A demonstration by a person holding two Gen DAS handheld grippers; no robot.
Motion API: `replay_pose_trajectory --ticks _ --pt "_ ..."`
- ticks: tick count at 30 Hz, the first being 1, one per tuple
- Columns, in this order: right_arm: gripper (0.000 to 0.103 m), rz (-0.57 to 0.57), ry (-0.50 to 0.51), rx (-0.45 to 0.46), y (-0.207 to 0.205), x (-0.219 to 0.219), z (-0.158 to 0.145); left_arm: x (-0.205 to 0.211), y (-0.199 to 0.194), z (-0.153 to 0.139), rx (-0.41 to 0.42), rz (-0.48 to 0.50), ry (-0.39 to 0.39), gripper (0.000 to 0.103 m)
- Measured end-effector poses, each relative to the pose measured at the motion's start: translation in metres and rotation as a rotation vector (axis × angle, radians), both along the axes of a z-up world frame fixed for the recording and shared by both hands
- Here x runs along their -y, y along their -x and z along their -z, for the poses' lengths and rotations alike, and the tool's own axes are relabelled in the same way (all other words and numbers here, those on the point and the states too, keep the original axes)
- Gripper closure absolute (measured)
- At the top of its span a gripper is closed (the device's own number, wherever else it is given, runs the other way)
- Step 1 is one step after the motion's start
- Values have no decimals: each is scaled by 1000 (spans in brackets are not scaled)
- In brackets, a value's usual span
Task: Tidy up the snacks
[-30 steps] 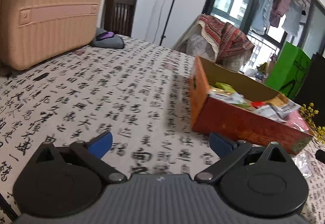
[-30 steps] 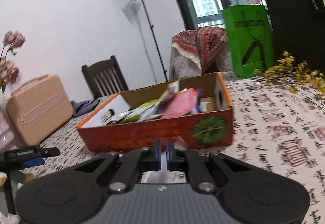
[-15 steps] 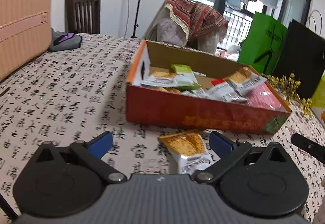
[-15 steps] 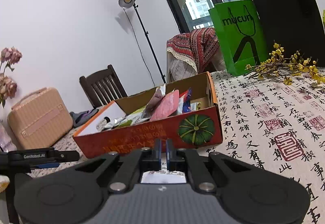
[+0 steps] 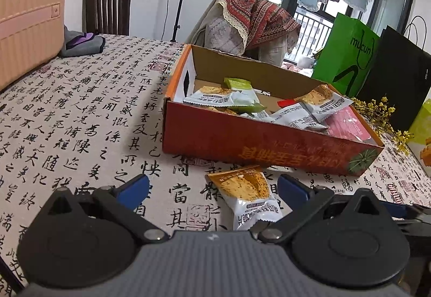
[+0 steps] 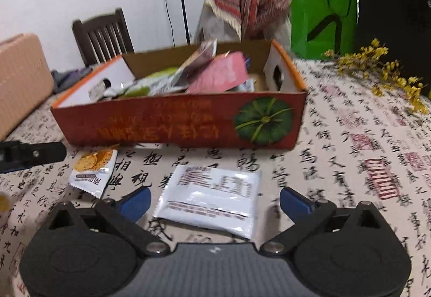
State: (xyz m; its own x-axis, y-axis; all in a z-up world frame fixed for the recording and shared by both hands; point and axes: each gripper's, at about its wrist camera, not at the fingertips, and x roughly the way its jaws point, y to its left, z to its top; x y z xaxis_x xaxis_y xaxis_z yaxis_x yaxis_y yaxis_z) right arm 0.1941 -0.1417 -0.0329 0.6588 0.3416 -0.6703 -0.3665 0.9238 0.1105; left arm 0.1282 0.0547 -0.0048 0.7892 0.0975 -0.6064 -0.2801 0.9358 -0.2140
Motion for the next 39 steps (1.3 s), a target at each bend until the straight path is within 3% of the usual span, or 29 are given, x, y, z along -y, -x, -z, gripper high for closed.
replay_pose_trajectory --ticks 4,8,11,16,21,22,32,34,35,37,39 --pt "0 21 106 10 -6 -24 11 -3 2 3 -9 -5 12 0" --pt "0 11 90 14 -4 -24 12 -7 6 2 -8 -18 17 0" --pt "27 -15 70 37 1 -17 8 -7 6 0 -7 -24 12 0" --pt "44 -42 53 57 10 -3 4 2 -1 0 -23 -15 -8 0" --pt "45 -8 -68 102 13 22 -2 18 -19 4 -68 -1 -31 0" --pt "60 5 -89 117 14 26 -4 22 -22 5 -78 1 -34 0" --pt "59 63 -141 153 13 42 -4 54 -59 25 -203 -17 -115 0" --pt "59 60 -143 168 14 42 -4 57 -58 27 -197 -27 -156 8" --pt "59 58 -146 172 14 42 -5 58 -57 26 -189 -32 -174 26" --pt "59 54 -155 180 16 43 -6 57 -51 22 -160 -8 -170 49" --pt "59 52 -161 190 17 43 -7 53 -47 18 -143 18 -134 54"
